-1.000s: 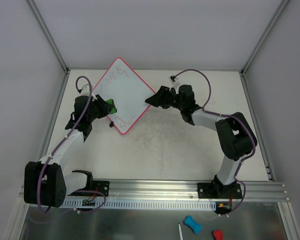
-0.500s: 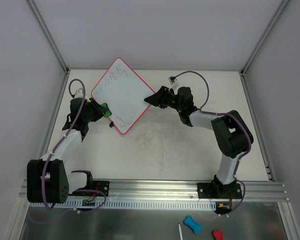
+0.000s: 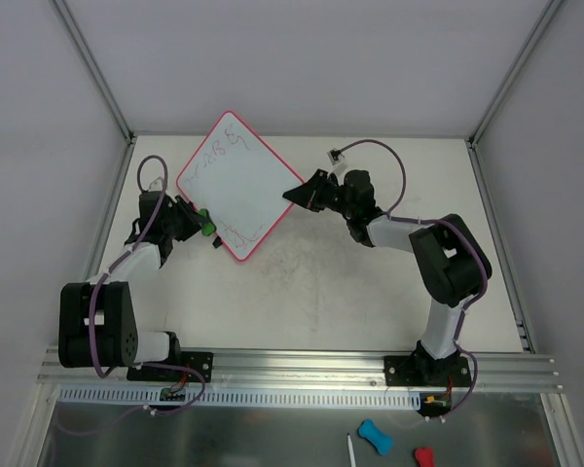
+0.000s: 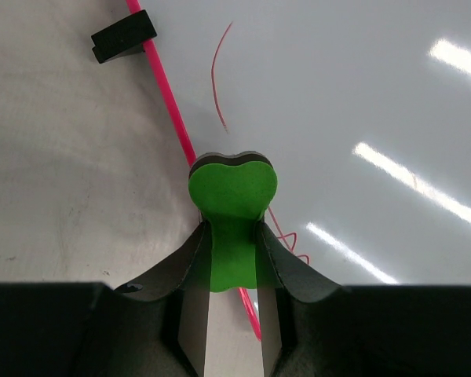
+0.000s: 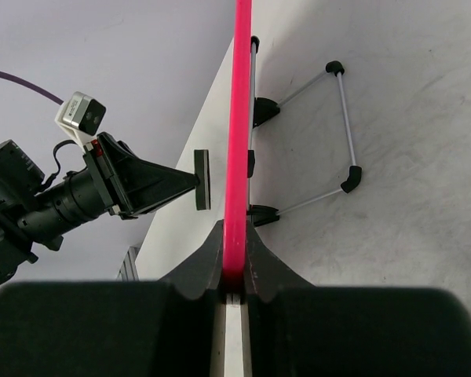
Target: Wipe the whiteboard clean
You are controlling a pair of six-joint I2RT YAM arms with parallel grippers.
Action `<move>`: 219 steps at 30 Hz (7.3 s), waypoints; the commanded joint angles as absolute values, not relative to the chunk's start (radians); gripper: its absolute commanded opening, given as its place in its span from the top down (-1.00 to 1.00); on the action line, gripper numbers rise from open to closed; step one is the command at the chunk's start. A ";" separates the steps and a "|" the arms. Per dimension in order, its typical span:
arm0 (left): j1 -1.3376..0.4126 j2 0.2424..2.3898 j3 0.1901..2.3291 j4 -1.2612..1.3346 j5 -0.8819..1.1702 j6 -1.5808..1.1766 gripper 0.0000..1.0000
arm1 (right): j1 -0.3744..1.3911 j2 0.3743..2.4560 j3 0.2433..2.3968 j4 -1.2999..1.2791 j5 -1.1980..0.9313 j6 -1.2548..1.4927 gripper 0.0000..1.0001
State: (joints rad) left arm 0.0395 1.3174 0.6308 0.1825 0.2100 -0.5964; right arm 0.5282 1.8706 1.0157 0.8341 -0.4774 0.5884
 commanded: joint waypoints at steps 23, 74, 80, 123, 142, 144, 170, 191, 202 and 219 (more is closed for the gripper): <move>0.069 1.661 0.844 0.351 0.244 -0.669 1.00 | 0.548 1.838 1.011 0.862 -0.460 0.528 1.00; 0.045 1.697 0.739 0.422 0.497 -0.641 1.00 | 0.549 1.852 1.029 0.842 -0.466 0.523 1.00; 0.005 1.626 0.664 0.440 0.479 -0.646 1.00 | 0.551 1.855 1.029 0.842 -0.466 0.523 1.00; -0.072 1.540 0.534 0.374 0.445 -0.739 1.00 | 0.551 1.862 1.015 0.847 -0.453 0.526 1.00; -0.219 1.387 0.437 0.397 0.344 -0.762 1.00 | 0.551 1.870 1.022 0.845 -0.449 0.532 1.00; -0.258 1.378 0.442 0.396 0.328 -0.762 1.00 | 0.549 1.870 1.025 0.845 -0.449 0.531 1.00; -0.414 1.543 0.879 0.318 0.304 -0.712 1.00 | 0.563 1.881 1.038 0.835 -0.448 0.526 1.00; -0.284 1.358 0.503 0.206 0.189 -0.767 1.00 | 0.561 1.875 1.029 0.836 -0.446 0.529 1.00; -0.156 1.391 0.492 0.187 0.256 -0.738 1.00 | 0.558 1.870 1.025 0.836 -0.451 0.529 1.00; -0.163 1.411 0.647 0.248 0.353 -0.709 1.00 | 0.560 1.873 1.019 0.836 -0.453 0.531 1.00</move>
State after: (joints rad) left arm -0.1574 1.3903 0.5892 0.2256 0.3080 -0.7357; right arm 0.5282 1.8732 1.0153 0.8421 -0.4194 0.5724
